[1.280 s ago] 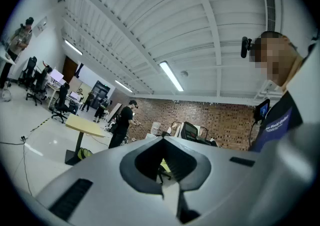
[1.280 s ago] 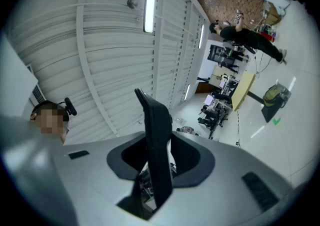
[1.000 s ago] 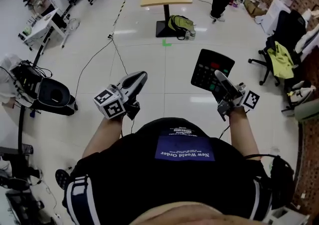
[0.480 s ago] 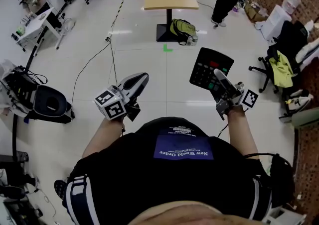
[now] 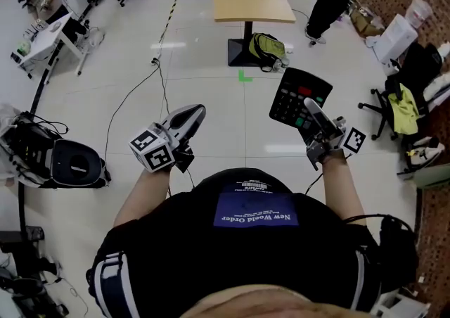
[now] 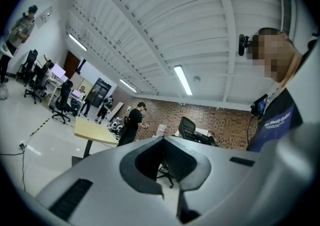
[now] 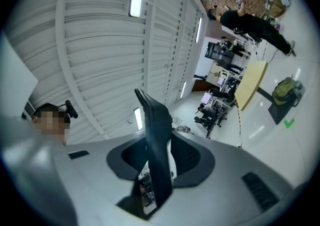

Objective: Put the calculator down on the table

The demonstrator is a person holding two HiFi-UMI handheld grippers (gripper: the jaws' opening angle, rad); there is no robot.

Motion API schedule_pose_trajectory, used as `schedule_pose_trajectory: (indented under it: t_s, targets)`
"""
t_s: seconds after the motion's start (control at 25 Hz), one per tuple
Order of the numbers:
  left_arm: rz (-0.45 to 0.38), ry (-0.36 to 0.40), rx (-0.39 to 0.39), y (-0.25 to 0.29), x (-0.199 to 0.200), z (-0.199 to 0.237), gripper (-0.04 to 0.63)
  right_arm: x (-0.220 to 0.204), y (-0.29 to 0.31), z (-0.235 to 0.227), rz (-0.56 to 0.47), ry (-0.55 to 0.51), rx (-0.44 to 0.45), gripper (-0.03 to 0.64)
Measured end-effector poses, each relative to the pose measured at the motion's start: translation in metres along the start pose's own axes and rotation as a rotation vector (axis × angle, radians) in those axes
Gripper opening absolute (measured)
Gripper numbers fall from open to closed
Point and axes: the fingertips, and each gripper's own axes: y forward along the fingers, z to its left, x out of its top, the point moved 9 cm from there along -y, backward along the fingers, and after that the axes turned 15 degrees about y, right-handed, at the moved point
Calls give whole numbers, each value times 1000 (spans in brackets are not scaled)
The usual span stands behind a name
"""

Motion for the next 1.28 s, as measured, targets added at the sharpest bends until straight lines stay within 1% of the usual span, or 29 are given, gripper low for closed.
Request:
schedule_pose_trajectory:
  t_s: [0.16,0.24,0.36,0.6,0.68,0.84,0.96,1.16,1.28]
  targets:
    - [19,-15,27,30,-10,31,8,34,19,-33,18,27,14,103]
    - [21,-15,49,52,-15,42,8,59,23,-53,31,39,26,103]
    - [15,1,90,95,-17,61,8,109,29,-83,56,52,52,103]
    - [-13,30,181,196,-12,98,8,228,52,-130,141,65,82,103]
    - [-19,34,193,220,-9,108,8,253,59,-140,162,63,89,103]
    - [-6,23,174,258,-13,125,8,283,68,-161,155,77,93,103]
    - [10,18,153,287,-15,151,8,307,80,-183,150,84,82,103]
    - [-3,14,91,315,-18,218,8,329,121,-219,132,76,43,103]
    - [-16,16,57,327,-14,274,8,347,163,-238,115,52,37,103]
